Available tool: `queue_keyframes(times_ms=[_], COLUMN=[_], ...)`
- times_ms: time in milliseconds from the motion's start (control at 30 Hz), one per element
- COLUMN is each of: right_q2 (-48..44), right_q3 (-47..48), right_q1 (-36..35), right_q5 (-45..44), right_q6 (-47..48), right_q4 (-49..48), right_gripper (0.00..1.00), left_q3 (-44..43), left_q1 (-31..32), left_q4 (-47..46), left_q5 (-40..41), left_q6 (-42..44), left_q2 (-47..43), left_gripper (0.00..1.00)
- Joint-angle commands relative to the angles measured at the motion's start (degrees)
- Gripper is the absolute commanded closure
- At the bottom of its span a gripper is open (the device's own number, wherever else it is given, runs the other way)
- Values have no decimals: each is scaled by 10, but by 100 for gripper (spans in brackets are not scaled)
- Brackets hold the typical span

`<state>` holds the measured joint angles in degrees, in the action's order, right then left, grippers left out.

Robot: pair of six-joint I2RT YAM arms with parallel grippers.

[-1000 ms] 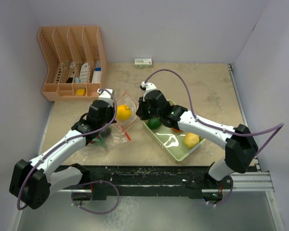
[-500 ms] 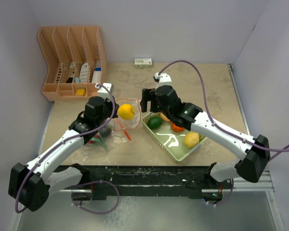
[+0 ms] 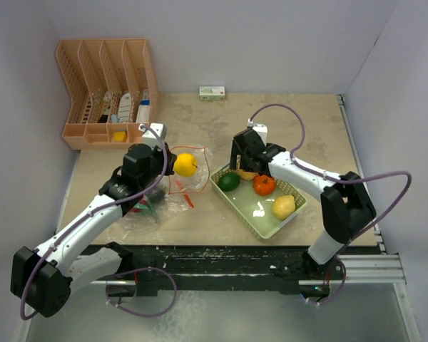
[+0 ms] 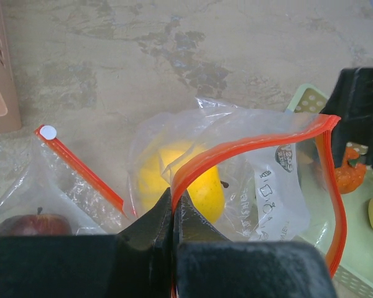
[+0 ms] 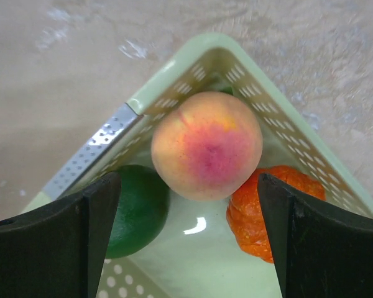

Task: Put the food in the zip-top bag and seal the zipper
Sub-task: Pick up the fake fruit from the bin.

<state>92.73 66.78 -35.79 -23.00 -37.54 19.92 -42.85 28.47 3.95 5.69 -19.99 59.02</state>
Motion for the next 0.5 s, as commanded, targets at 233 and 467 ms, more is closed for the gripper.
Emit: queue_keyframes(times_ms=[233, 467], right_q2=[83, 119], right_q3=[9, 2], right_q1=[12, 14], right_q5=[-47, -46], right_q6=[-10, -13], right_q4=[-23, -37], right_gripper=[7, 16], left_q3=[4, 6], left_q1=[-3, -3], left_q4=[-22, -16], left_q5=[-12, -13], left_q6=[-6, -5], left_q2=[-50, -56], left_gripper=[100, 100])
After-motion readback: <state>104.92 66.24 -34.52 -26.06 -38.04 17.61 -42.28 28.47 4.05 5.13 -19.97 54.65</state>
